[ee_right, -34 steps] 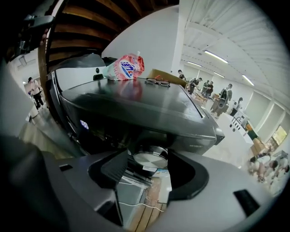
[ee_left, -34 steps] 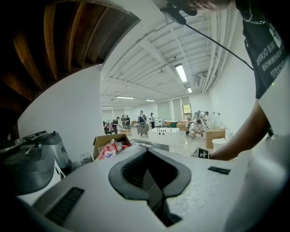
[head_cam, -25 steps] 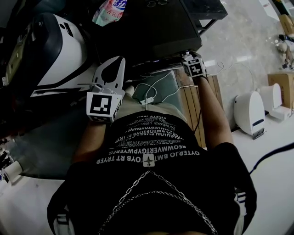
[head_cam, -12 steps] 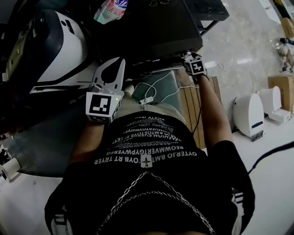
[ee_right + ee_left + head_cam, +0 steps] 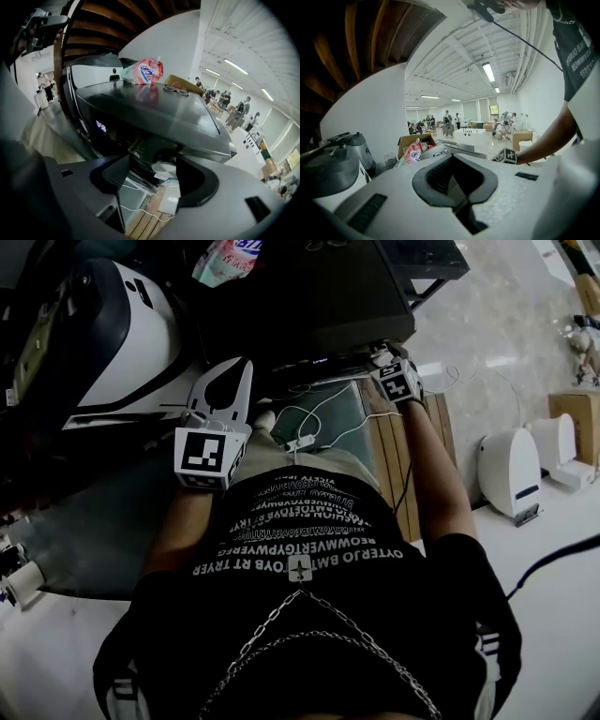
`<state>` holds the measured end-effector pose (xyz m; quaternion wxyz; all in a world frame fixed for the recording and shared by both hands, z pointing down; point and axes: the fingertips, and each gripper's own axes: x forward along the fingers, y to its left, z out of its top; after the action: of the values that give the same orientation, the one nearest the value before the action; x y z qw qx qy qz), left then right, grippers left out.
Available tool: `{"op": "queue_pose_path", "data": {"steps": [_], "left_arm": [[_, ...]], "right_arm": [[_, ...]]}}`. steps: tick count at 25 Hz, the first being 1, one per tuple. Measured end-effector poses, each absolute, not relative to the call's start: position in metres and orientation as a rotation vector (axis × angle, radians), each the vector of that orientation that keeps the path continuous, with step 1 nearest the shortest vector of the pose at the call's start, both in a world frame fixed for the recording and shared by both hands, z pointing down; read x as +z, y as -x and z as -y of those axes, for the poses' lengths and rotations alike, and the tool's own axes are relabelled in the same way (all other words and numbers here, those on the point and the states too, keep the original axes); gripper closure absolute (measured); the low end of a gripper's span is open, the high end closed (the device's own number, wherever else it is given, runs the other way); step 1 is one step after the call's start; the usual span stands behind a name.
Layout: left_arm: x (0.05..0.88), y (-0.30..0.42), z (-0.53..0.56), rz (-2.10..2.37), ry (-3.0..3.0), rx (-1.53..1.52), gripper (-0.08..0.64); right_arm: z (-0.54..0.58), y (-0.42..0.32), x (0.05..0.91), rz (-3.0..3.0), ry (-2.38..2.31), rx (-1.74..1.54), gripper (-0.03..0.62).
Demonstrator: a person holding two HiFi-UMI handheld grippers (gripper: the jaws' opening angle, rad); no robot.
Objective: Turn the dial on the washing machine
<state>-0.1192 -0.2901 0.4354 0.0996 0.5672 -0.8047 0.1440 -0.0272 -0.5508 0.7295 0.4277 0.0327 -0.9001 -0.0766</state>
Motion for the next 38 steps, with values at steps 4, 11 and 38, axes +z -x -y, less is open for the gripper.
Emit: {"op": "queue_pose_path", "data": {"steps": [4,11,38], "left_arm": [[0.434,0.115,0.296,2.371,-1.709,0.442,0.554],[0.436,0.117,0.293,2.371,-1.698,0.431,0.554],[0.421,0.125,0.28,2.419,-1.669,0.428,0.554]], "right_arm": [[0.558,0.025,0.74,2.194,-0.117,-0.19,0.288],[0.565,0.024,0.748,2.177,-0.129,-0.144,0.28],[0.554,0.025,0.744,2.103,-0.116,-0.212,0.252]]}}
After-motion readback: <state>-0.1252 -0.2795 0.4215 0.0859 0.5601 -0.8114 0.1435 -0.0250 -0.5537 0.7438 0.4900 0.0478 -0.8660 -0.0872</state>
